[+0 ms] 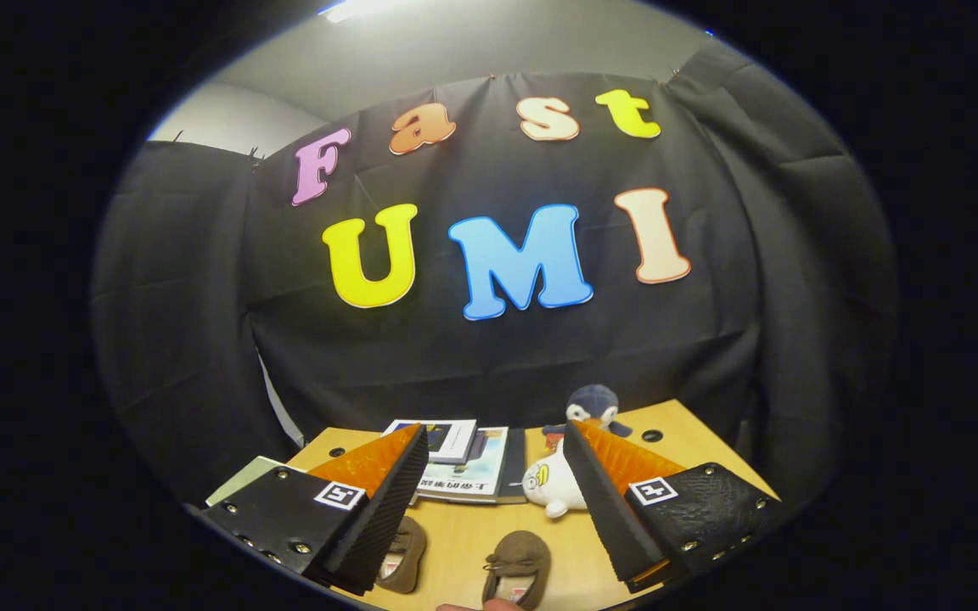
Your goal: Open the storage box then place both shoes into the box .Put the left shoe in first, then the right shoe, with the right side of both shoes facing outward in a uniform manner.
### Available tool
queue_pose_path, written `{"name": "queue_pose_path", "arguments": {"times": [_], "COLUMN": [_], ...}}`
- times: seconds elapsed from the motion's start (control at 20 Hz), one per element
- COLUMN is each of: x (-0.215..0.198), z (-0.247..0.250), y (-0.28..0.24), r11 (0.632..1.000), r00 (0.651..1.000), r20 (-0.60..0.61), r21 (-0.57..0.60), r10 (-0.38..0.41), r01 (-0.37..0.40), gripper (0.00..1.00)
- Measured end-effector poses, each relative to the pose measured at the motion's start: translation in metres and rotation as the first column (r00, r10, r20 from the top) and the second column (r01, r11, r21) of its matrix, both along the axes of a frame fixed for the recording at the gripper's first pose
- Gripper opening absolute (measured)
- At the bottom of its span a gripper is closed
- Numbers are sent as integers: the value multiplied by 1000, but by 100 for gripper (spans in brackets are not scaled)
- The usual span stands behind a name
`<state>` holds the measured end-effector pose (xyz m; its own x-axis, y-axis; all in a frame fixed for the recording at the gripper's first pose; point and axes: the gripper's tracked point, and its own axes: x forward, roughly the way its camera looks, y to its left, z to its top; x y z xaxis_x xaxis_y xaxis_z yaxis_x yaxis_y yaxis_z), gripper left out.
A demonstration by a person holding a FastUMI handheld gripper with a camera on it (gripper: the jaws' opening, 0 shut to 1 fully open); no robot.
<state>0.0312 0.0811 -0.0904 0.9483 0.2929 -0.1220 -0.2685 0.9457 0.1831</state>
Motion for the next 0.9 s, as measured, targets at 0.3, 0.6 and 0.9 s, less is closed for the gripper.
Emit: {"name": "queue_pose_path", "arguments": {"times": [0.3, 0.6, 0.9], "x": [2, -15, -36], "z": [-53, -98, -136], "y": [60, 129, 190], "r11": [988, 940, 857], "r00": [981, 908, 775], "r20": [-121, -240, -366], "r21": [14, 82, 239], "r10": [152, 342, 514], "r01": [-151, -332, -456], "gripper": [97, 97, 97]}}
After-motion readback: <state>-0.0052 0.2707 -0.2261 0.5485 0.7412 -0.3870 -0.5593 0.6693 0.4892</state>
